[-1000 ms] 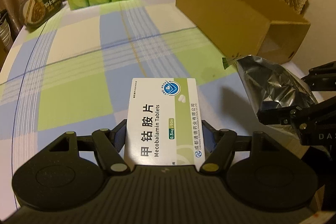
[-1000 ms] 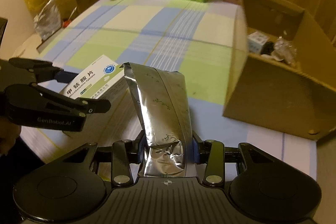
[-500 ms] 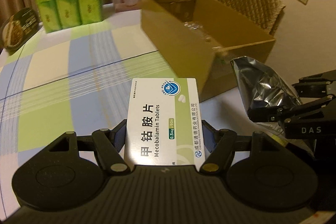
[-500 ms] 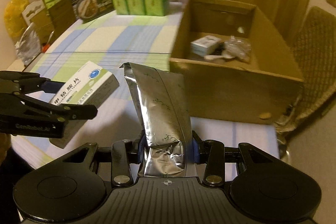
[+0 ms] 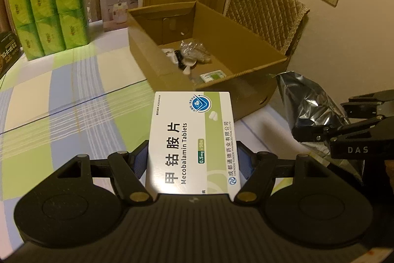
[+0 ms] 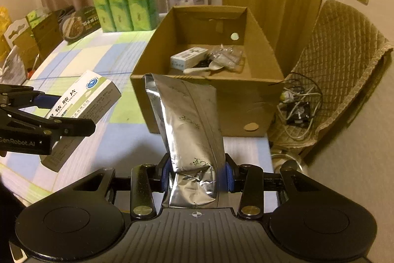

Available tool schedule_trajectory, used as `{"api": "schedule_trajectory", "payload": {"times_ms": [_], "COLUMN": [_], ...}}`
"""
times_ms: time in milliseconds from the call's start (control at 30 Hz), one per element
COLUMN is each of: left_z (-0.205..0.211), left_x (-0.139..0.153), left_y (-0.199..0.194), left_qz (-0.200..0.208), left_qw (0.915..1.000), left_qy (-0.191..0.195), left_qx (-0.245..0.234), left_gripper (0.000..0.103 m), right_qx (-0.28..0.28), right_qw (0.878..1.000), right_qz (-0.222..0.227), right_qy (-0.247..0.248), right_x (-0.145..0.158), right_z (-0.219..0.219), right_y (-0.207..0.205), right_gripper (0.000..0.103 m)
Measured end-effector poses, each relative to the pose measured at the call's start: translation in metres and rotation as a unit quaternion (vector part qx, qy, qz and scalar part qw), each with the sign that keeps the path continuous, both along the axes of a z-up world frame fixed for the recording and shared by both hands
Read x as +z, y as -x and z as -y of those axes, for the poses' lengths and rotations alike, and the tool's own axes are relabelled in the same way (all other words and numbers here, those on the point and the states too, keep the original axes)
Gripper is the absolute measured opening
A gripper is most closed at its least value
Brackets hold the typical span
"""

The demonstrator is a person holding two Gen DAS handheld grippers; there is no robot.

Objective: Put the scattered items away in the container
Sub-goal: 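Carry the medicine box and foil bag over to the cardboard box, then lower both items into the cardboard box and open both tools to release them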

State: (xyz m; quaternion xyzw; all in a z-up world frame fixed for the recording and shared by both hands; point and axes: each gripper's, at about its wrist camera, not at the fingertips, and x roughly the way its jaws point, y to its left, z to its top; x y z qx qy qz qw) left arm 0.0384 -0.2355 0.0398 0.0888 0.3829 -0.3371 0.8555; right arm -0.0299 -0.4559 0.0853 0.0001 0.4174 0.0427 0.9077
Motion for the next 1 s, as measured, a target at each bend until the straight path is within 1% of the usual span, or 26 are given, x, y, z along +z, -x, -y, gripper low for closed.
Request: {"api": "schedule_trajectory", "payload": {"times_ms": [200, 600, 767, 1000], "left_z": [0.011, 0.039, 0.05, 0.062], "left_x": [0.012, 0.037, 0.043, 0.043], "left_y": [-0.003, -0.022, -0.034, -0.049], "left_qz": [0.005, 0.021, 0.023, 0.02], "left_qw": [1.0, 0.9995, 0.9993, 0.9994], "left_qy": [0.007, 0.024, 0.028, 0.029], "left_qx": [-0.001, 0.001, 0.002, 0.003], "left_gripper": [0.067, 0.067, 0.067, 0.067], "right_qx": [-0.001, 0.002, 0.008, 0.013], "right_qw": [1.0, 0.999, 0.999, 0.998], "right_qz": [0.012, 0.042, 0.052, 0.061], "right_qy": [-0.004, 0.0, 0.002, 0.001], "right_x": [0.008, 0.034, 0.04, 0.043], "right_z": [0.007, 0.018, 0.021, 0.024], "right_y": [-0.001, -0.028, -0.044, -0.067], "right_gripper": [0.039, 0.039, 0.039, 0.039]}}
